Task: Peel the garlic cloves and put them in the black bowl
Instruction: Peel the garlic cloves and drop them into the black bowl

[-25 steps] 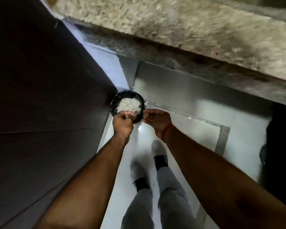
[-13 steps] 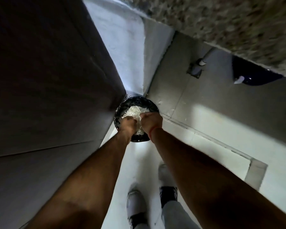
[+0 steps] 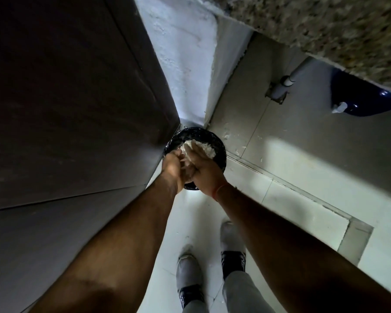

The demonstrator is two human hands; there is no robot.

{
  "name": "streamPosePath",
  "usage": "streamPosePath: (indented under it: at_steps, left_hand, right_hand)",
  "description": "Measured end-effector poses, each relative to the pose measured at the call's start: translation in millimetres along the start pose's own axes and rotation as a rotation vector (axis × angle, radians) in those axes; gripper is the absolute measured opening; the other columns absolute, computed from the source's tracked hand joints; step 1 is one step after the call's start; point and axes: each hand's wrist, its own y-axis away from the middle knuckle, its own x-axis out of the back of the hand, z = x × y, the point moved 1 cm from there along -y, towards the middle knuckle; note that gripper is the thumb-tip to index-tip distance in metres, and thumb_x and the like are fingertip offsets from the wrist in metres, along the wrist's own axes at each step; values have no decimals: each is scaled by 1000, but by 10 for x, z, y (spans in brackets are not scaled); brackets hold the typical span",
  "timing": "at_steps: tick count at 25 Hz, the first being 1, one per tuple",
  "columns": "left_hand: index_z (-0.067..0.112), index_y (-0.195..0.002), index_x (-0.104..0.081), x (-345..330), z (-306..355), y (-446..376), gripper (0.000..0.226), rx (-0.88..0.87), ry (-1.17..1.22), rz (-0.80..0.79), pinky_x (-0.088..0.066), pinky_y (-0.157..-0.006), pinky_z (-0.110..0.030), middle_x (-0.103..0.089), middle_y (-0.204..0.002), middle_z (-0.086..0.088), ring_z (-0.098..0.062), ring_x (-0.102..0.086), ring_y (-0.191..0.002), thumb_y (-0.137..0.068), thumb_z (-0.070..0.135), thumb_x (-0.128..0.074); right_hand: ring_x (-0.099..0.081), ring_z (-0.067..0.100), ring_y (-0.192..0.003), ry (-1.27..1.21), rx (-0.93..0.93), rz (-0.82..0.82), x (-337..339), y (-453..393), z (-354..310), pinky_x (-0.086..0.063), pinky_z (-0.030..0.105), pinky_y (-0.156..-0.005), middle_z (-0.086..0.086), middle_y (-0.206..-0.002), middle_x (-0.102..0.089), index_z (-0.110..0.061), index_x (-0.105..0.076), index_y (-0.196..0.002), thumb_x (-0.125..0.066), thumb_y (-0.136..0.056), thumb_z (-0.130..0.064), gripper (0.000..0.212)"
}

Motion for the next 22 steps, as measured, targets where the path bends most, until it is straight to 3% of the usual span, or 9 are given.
streamPosePath:
  at_steps: [2, 4, 6, 8, 10, 13, 16, 19, 22]
  left_hand:
    - [9, -93, -70, -56, 18, 62, 36, 13, 87, -58, -57, -67, -32, -74, -88, -12, -27, -70, -68, -94, 30, -42]
    - [10, -101, -68, -13, 45, 48, 36, -15, 113, -61, -53, -62, -31, -70, -94, -12, -28, -65, -71, -95, 33, -41]
    - [14, -104, -63, 77, 64, 36, 28, -65, 40, -21, -50, -65, -34, -63, -94, -9, -24, -60, -72, -97, 30, -41]
    - [14, -105, -62, 140, 50, 29, 27, -54, -34, -26, -51, -64, -32, -64, -88, -6, -19, -62, -68, -98, 27, -40]
    - [11, -98, -67, 115, 39, 86, 32, 4, -21, -60, -55, -60, -30, -70, -87, -10, -22, -67, -66, -98, 29, -40]
    - [14, -100, -68, 69, 14, 200, 31, -4, -7, -102, -53, -55, -28, -72, -94, -12, -25, -65, -62, -98, 32, -43]
    - [14, -111, -69, 138, -62, 283, 24, -227, -344, -77, -51, -69, -32, -70, -103, -5, -20, -59, -81, -99, 15, -47]
    - [25, -90, -70, 163, -126, 470, 22, -482, -859, -143, -52, -90, -41, -68, -96, -4, -25, -62, -94, -96, 23, -48]
    - [9, -117, -68, 128, -17, 798, 35, -599, -1223, -31, -42, -99, -33, -66, -125, -15, -31, -58, -121, -106, 33, -45]
  right_hand:
    - [-30, 26, -151, -67, 26, -76, -80, 76, -56, -21, 35, -126, 12, -165, -32, -27, -22, -162, -37, -108, -33, 57]
    - [-18, 27, -156, 107, -49, -198, -79, 62, 59, -12, 34, -127, 10, -169, -21, -25, -19, -163, -35, -111, -31, 55]
    - [-8, 32, -157, 334, -177, -186, 0, 6, 121, -13, 44, -127, 12, -171, -11, -28, -15, -164, -37, -109, -31, 59]
    - [-18, 32, -155, 248, -78, -57, 46, 13, -24, -23, 48, -124, 12, -169, -21, -29, -21, -163, -39, -106, -31, 60]
    - [-37, 29, -147, 100, 72, -66, -36, 117, -152, -32, 44, -120, 11, -163, -36, -28, -22, -162, -34, -106, -40, 59]
    - [-35, 32, -148, 381, -23, -216, -51, 278, 46, -32, 51, -118, 6, -167, -28, -32, -18, -162, -27, -105, -48, 61]
    - [-23, 34, -152, 559, -233, -182, 195, 261, 87, -32, 56, -113, 8, -167, -24, -31, -15, -162, -37, -104, -39, 63]
    - [-16, 32, -155, 632, -72, -68, 412, 283, -266, -27, 51, -117, 7, -168, -22, -27, -19, -162, -42, -102, -36, 65]
    - [-19, 31, -153, 672, -74, -98, 591, 454, -519, -30, 51, -114, 7, -166, -25, -26, -22, -161, -45, -101, -38, 65]
